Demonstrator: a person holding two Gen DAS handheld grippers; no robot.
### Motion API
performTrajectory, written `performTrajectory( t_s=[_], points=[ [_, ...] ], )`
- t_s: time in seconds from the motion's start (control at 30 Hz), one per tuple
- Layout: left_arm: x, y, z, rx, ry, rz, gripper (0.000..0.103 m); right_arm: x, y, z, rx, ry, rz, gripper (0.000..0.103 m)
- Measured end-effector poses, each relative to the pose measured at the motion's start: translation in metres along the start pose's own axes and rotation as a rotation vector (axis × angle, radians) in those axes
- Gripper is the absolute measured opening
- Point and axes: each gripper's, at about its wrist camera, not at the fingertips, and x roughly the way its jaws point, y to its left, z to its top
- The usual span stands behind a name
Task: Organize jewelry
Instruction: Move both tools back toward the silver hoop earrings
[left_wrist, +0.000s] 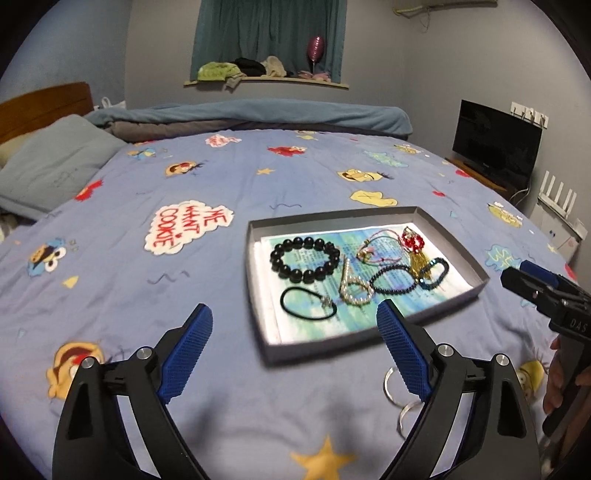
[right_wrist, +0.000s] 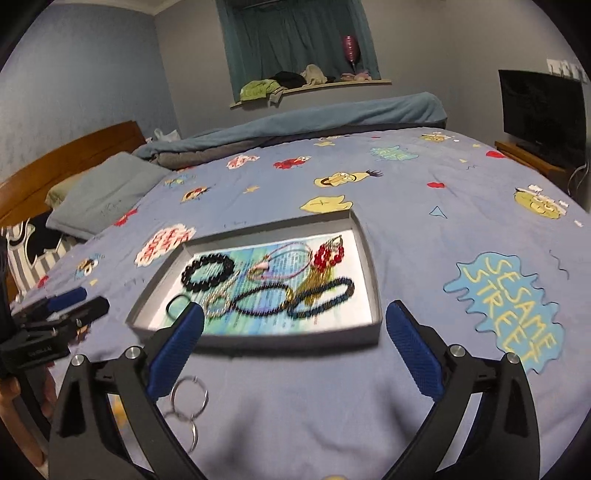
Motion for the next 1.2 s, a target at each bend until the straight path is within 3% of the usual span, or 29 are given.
performTrajectory(
  t_s=[0.33, 0.57, 0.77, 0.9, 1.03, 1.1, 1.17, 1.2],
  points=[
    [-0.018, 0.009, -0.044, -0.100, 0.011, -0.036, 0.091, -0.010, 0.042, -0.071, -0.076, 0.085, 0.079, 0.097],
    [-0.012, 0.004, -0.065, -0.072, 0.011, -0.030, 0.091, -0.011, 0.055, -0.097, -0.102, 0.053, 0.112, 0.097],
    [-0.008, -0.003, -0.070, -0.023, 0.014, -0.049, 0.091, -0.006, 0.082, -0.113, -0.246, 0.043, 0.134, 0.095],
    [-0.009, -0.004, -0.069, -0.026, -0.001, -0.076, 0.091, 0.003, 0.097, -0.120, -0.327, 0.065, 0.122, 0.079],
    [-0.001, -0.006, -0.069, -0.027, 0.023, -0.090, 0.091, 0.010, 0.095, -0.118, -0.310, 0.084, 0.128, 0.066],
    [0.002, -0.008, -0.069, -0.022, 0.029, -0.093, 0.091, 0.011, 0.091, -0.116, -0.299, 0.091, 0.136, 0.046],
    [0.003, -0.010, -0.069, -0.016, 0.031, -0.097, 0.091, 0.011, 0.087, -0.114, -0.285, 0.100, 0.141, 0.040],
    [0.003, -0.011, -0.069, -0.012, 0.032, -0.099, 0.091, 0.010, 0.085, -0.114, -0.278, 0.102, 0.141, 0.025]
  ],
)
